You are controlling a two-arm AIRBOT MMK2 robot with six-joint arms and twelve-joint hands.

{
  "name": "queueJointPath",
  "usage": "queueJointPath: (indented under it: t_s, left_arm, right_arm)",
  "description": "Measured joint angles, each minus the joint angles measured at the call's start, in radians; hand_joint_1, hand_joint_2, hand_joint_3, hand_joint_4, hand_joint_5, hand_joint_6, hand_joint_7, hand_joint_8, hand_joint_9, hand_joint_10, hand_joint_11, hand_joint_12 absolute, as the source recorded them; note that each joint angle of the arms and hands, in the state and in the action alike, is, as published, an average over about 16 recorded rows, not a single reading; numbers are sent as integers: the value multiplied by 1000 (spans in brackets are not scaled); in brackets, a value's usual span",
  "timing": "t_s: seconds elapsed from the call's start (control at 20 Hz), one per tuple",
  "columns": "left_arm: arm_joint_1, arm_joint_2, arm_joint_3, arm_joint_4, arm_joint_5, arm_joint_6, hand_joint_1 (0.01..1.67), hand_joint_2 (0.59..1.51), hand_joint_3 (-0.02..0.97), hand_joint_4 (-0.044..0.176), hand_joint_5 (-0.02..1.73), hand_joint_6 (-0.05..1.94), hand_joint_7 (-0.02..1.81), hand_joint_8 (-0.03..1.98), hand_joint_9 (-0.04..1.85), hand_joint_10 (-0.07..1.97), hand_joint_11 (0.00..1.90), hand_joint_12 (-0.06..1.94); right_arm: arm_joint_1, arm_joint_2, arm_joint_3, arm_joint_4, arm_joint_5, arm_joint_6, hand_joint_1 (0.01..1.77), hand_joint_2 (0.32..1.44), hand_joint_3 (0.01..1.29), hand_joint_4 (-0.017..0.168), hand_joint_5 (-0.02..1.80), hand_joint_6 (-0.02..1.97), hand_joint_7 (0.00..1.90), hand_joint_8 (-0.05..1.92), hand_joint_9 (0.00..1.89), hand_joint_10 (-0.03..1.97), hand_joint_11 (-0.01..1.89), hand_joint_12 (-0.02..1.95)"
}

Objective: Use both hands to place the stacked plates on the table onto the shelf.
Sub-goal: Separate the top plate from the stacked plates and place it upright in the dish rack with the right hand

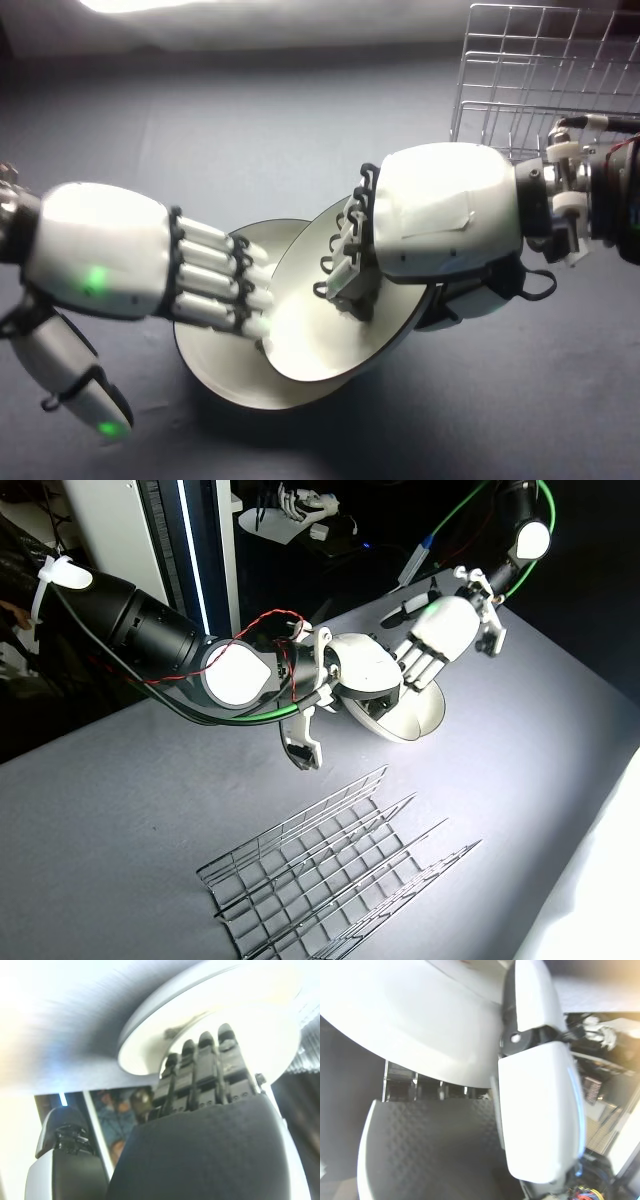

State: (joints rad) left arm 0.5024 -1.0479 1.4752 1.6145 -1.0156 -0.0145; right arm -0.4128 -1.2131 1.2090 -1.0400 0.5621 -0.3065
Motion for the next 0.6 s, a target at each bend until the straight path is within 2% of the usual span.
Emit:
queueJointPath:
  t_s: [0.25, 0.6]
  left_arm:
    - [-34, 80, -26, -8, 18, -34, 15, 1045, 21, 5, 44, 13, 34, 12, 26, 9, 35, 14]
    - [-58, 173, -43, -31, 48, -62, 15, 1047, 20, 6, 42, 20, 36, 12, 30, 9, 36, 14]
  right_arm:
    - [37, 9, -3, 40, 2, 3, 1270, 950, 11, 3, 844, 999, 949, 814, 997, 762, 912, 1309]
    - [94, 34, -29, 121, -1, 8, 1297, 963, 10, 1, 856, 1056, 1001, 861, 1021, 975, 921, 1305]
